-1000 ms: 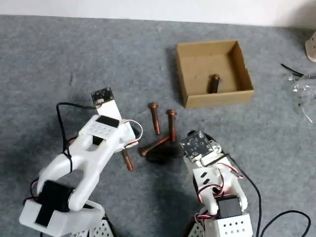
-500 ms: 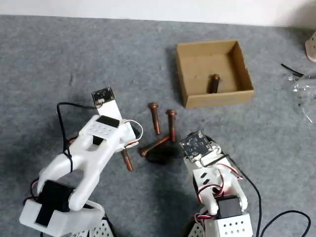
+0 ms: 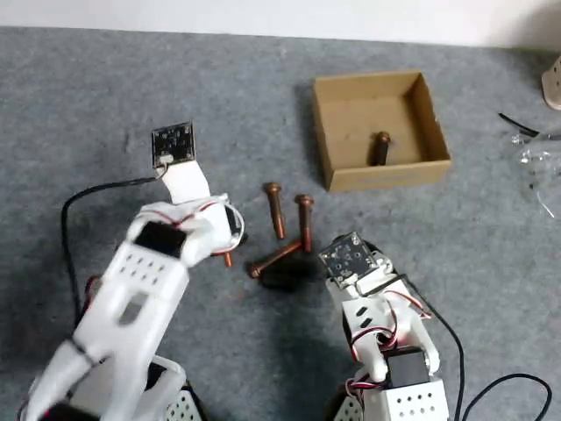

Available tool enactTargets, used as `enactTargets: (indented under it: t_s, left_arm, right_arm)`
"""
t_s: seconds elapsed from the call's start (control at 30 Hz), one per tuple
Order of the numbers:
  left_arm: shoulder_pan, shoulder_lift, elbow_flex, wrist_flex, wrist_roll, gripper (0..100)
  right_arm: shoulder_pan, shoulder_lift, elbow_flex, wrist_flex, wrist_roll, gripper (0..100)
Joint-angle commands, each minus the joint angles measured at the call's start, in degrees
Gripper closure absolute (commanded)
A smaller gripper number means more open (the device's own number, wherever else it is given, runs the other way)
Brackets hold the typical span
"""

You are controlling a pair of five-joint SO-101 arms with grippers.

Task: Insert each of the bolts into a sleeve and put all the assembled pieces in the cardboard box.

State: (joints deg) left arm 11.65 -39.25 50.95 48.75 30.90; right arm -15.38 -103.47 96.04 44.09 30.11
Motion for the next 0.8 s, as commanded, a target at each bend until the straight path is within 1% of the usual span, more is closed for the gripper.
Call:
enactTargets:
  t_s: [0.0,0.1,0.23,0.3,0.47,0.77]
  left_arm:
    - [-0.7,-9.0,3.0,-4.7,-3.8,100]
    - [-0.8,-14.0,9.5,-12.4,-3.7,100]
    - [-0.5,-21.1,20.4,-25.5,-4.1,100]
    - [-0.8,-24.6,25.3,-29.9,-4.2,99]
    - [-0.7,-34.7,33.5,-31.2,-8.7,99]
    - [-0.8,-60.8,46.8,-31.0,-9.1,99]
  right_arm:
    - [0.7,-1.1,5.6,0.1,-0.6,99.5]
    - [0.7,-1.1,5.6,0.1,-0.6,99.5]
    - [0.6,-1.2,5.6,0.1,-0.7,99.5]
    - [0.6,-1.5,5.6,0.2,-0.7,99.5]
    - [0.7,-1.6,5.6,0.2,-0.7,99.5]
    - [0.8,-1.6,5.6,0.1,-0.8,99.5]
